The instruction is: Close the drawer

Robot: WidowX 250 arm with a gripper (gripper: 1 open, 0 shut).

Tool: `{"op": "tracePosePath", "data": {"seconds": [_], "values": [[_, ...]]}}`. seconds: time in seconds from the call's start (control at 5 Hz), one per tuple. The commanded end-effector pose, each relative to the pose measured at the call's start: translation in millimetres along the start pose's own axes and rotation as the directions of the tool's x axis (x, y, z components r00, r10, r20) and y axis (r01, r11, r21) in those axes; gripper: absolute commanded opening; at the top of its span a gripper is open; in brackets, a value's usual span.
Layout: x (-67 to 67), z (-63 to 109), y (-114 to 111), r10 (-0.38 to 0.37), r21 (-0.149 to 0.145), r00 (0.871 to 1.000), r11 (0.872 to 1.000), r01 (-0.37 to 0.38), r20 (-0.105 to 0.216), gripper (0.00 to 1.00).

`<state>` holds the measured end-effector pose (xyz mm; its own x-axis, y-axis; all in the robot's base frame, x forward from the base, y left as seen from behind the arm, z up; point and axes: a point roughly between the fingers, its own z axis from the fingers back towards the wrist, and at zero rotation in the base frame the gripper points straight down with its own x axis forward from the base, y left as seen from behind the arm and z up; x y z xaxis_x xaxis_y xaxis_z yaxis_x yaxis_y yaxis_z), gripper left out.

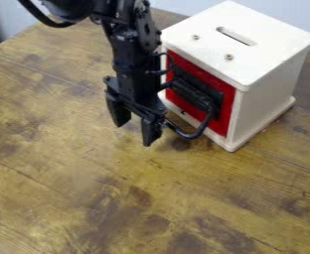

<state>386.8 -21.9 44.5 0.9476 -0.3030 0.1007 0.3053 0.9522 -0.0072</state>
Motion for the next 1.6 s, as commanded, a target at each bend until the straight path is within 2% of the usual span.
{"op": "tracePosePath", "data": {"seconds": [0.0, 0.4, 0.6, 0.8, 1.0, 1.2, 1.4], "values": [[14.3, 22.2, 13, -0.052, 0.016, 0.996, 0.999, 0.051, 0.072, 1.00], [13.1, 20.9, 3, -0.004, 0.026, 0.998, 1.000, 0.002, 0.062, 1.00], [14.3, 19.6, 9, -0.005, 0.025, 0.998, 1.000, 0.003, 0.062, 1.00], [16.1, 19.6, 14, -0.007, 0.025, 0.998, 1.000, 0.006, 0.067, 1.00], [13.9, 22.4, 4, 0.021, 0.030, 0.997, 0.999, -0.023, 0.075, 1.00], [9.5, 34.4, 3, 0.089, 0.041, 0.992, 0.995, -0.093, 0.089, 1.00], [5.2, 48.1, 1, 0.157, 0.054, 0.981, 0.985, -0.164, 0.110, 1.00]]}}
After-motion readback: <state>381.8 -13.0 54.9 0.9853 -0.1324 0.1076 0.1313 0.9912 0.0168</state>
